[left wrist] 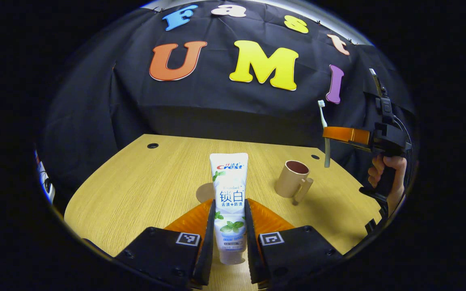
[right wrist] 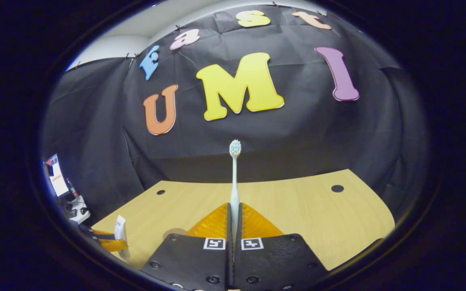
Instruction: Put the toothbrush and toothpaste on the desktop into the cup, then pick up the cup and place it on the coaster on the desktop.
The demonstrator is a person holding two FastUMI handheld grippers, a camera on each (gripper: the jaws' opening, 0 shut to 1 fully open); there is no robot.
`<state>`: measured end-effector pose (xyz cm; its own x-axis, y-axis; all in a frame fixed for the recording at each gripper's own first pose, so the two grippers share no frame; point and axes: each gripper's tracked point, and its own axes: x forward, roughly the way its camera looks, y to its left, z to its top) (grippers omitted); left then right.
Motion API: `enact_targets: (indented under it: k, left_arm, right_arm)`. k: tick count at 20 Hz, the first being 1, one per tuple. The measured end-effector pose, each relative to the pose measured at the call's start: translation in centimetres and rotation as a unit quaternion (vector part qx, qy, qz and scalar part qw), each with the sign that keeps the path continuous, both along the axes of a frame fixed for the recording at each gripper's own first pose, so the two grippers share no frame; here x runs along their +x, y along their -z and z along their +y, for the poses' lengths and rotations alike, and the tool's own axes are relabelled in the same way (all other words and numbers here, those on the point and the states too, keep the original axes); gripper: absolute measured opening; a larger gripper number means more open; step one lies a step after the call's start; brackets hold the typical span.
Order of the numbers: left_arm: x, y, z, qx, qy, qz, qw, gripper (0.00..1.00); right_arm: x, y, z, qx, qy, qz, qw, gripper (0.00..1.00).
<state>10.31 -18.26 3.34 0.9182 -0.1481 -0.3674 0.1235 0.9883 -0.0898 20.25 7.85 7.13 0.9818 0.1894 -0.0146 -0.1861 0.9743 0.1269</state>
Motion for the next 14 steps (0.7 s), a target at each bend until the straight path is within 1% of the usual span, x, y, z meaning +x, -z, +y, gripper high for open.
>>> enact_targets:
  k: [3,7,8,11,14]
  left_arm:
    - [1.3,-0.6,0.0,-0.004,-0.003,-0.016,1.000,0.39]
    - [2.1,-1.7,0.4,-0.005,-0.016,-0.044,0.999,0.39]
    - [2.3,-2.1,0.6,-0.008,-0.023,-0.052,0.998,0.39]
    - [3.0,-2.4,0.6,-0.016,-0.038,-0.071,0.997,0.39]
    - [3.5,-2.8,0.8,-0.012,-0.047,-0.084,0.995,0.39]
  right_arm:
    - [2.7,0.6,0.7,-0.028,0.005,-0.020,0.999,0.00]
    - [5.6,2.6,1.2,-0.086,0.025,-0.049,0.995,0.00]
    - [5.9,2.9,1.3,-0.092,0.027,-0.058,0.994,0.00]
    - [6.3,3.1,1.5,-0.073,0.030,-0.072,0.994,0.00]
    - [6.5,4.3,1.4,-0.081,0.037,-0.077,0.993,0.01]
